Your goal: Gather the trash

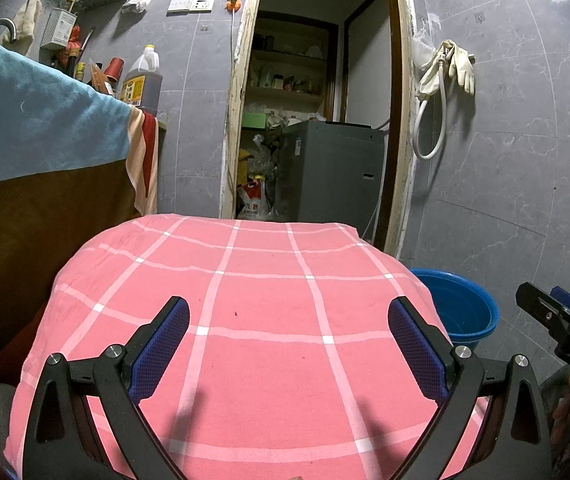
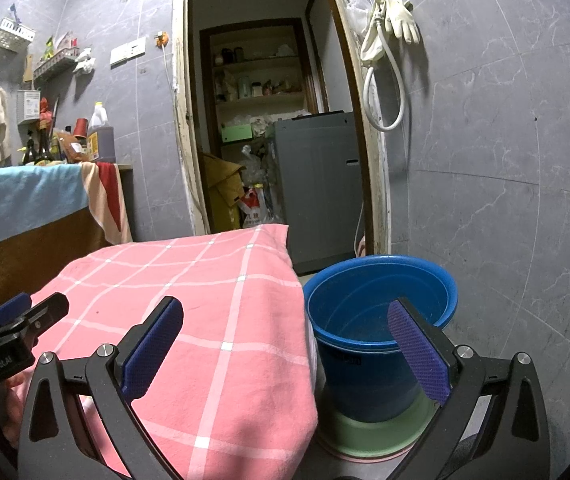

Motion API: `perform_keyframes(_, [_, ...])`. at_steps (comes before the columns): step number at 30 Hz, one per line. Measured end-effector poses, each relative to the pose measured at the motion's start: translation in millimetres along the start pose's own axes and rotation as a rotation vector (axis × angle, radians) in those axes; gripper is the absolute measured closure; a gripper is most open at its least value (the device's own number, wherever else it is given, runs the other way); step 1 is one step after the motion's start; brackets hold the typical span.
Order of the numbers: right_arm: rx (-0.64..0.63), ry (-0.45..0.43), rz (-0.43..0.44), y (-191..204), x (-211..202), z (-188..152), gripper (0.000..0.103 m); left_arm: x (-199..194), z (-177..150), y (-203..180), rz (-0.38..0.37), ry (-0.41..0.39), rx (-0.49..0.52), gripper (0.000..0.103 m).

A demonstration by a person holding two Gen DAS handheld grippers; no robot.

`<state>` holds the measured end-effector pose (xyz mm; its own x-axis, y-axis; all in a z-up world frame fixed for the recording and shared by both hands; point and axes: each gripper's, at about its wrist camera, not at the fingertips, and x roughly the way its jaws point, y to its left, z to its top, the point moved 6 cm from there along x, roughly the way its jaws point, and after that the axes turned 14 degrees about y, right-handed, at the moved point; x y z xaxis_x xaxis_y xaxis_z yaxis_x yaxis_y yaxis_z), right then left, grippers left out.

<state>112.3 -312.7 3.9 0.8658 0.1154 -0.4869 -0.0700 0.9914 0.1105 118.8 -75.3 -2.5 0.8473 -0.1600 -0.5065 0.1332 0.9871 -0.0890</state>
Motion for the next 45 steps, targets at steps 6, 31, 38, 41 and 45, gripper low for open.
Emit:
perform_keyframes(6, [0.002, 0.000, 0.000, 0.2, 0.4, -0.2, 0.000, -0.1, 0.1, -0.7, 0.002, 0.000, -0.001, 0.006])
perform_keyframes(31, [0.003, 0.002, 0.000, -0.3, 0.2, 0.4, 0.000, -0.2, -0.1, -1.2, 0.001, 0.003, -0.001, 0.006])
perform_keyframes(38, [0.003, 0.002, 0.000, -0.4, 0.1, 0.8, 0.000, -0.3, 0.3, -1.6, 0.002, 0.003, -0.002, 0.006])
perform_keyframes(41, [0.003, 0.002, 0.000, -0.5, 0.1, 0.9, 0.000, 0.3, -1.1, -1.4, 0.001, 0.005, -0.003, 0.006])
perform_keyframes(45, [0.004, 0.003, 0.000, -0.2, 0.0, 1.0, 0.000, 0.8, -4.3, -1.4, 0.000, 0.008, -0.007, 0.006])
